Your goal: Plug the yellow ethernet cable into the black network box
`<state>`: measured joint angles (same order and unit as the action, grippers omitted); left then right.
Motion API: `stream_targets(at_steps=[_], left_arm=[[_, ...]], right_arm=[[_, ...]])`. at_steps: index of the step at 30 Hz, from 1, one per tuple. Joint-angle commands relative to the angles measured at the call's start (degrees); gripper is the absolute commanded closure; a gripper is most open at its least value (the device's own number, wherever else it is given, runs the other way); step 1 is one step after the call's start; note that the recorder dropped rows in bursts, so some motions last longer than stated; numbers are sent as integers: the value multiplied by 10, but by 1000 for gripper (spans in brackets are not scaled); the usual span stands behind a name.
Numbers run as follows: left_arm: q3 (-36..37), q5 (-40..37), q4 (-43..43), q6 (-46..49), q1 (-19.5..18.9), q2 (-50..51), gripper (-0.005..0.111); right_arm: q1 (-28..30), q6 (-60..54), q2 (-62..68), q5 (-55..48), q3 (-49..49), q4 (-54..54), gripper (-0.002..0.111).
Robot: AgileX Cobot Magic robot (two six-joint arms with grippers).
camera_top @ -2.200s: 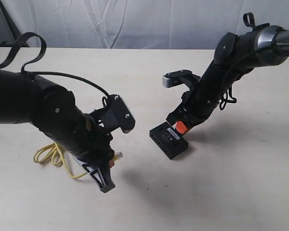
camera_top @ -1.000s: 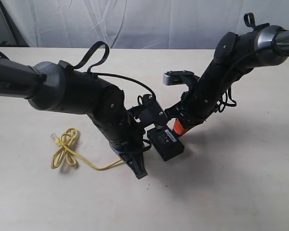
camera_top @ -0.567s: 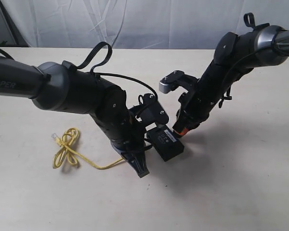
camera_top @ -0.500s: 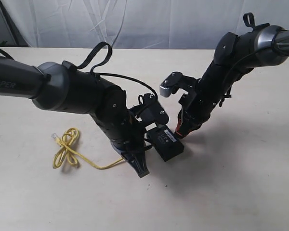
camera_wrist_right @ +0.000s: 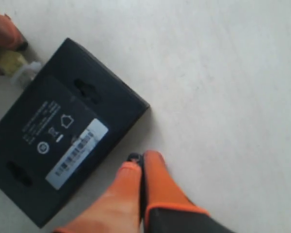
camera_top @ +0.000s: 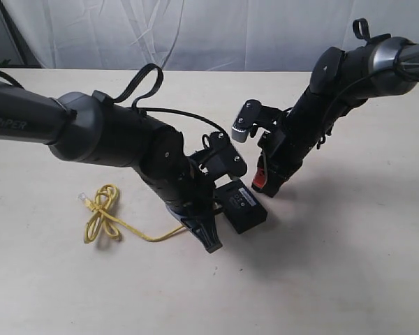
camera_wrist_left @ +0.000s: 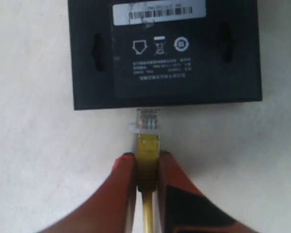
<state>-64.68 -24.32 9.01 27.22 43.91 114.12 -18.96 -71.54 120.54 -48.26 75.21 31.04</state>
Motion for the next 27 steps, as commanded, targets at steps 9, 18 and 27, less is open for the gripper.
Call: stream_targets(at_steps=[9,18,27], left_arm=[[1,-9,21,-2,3,5,107],[1,-13,24,-3,3,5,107],[1,-56,41,-3,3,5,107]], right_arm=[[3,-6,1,-15,-1,33,109],[3,51,1,-49,-1,-21,109],[3,56,1,-52,-1,4,109]])
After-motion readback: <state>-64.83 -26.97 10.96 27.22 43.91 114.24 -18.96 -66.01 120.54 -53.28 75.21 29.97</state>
